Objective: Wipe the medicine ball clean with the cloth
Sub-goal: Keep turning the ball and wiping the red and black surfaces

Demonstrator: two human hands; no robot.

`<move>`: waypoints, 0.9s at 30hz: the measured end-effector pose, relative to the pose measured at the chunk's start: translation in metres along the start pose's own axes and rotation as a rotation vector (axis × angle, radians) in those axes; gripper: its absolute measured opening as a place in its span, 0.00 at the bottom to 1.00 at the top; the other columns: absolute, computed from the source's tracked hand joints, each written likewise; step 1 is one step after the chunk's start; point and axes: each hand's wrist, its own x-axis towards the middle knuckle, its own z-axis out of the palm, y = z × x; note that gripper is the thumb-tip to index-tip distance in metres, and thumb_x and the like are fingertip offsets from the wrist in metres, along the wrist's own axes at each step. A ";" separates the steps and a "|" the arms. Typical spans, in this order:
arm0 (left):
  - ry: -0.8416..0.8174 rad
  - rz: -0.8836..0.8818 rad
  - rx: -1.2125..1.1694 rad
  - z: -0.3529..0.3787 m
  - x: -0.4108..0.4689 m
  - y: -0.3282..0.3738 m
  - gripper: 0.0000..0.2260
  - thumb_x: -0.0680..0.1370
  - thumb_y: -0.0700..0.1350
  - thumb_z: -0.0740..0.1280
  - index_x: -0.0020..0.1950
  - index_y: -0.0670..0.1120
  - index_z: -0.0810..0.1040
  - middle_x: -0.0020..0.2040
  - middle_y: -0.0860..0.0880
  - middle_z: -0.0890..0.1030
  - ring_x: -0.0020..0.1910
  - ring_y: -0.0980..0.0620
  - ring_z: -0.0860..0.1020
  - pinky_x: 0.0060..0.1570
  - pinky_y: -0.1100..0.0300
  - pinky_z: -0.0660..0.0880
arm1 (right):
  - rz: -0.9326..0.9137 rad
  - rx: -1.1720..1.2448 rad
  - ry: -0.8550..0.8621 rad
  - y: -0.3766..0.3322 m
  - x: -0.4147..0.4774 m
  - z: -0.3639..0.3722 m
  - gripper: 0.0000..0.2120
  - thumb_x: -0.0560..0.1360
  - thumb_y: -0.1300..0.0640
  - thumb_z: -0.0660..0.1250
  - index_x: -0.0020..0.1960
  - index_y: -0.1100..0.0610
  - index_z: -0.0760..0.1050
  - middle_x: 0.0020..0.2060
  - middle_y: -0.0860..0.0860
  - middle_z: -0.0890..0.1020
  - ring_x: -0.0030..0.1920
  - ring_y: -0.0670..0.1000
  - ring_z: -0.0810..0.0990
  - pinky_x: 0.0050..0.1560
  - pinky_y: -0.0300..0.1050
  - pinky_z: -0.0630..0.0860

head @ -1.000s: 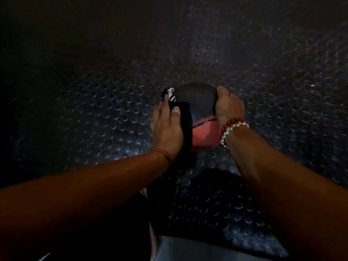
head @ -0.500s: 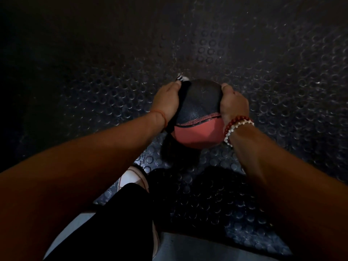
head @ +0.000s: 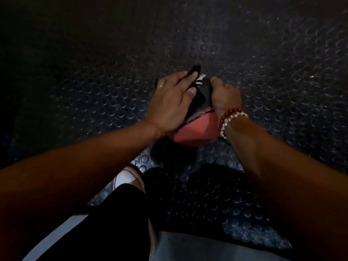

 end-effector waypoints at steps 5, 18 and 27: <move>-0.091 -0.174 -0.116 -0.004 0.033 -0.011 0.19 0.80 0.55 0.54 0.68 0.57 0.76 0.64 0.49 0.77 0.64 0.47 0.73 0.68 0.55 0.65 | 0.007 0.195 -0.055 0.002 -0.012 -0.003 0.26 0.71 0.35 0.60 0.57 0.53 0.79 0.60 0.55 0.79 0.61 0.54 0.76 0.68 0.51 0.68; -0.037 -0.715 -0.538 0.007 -0.008 -0.015 0.22 0.79 0.53 0.54 0.66 0.44 0.76 0.67 0.41 0.76 0.67 0.43 0.73 0.69 0.47 0.67 | 0.059 0.315 0.038 0.035 -0.044 -0.007 0.21 0.75 0.39 0.61 0.58 0.53 0.80 0.55 0.49 0.82 0.56 0.49 0.78 0.62 0.46 0.72; -0.032 0.112 0.037 0.000 -0.018 0.003 0.22 0.81 0.55 0.53 0.73 0.53 0.71 0.72 0.45 0.72 0.70 0.45 0.67 0.69 0.61 0.56 | 0.074 0.207 -0.038 0.016 -0.022 -0.013 0.23 0.72 0.38 0.61 0.50 0.56 0.81 0.53 0.53 0.82 0.55 0.56 0.79 0.63 0.53 0.72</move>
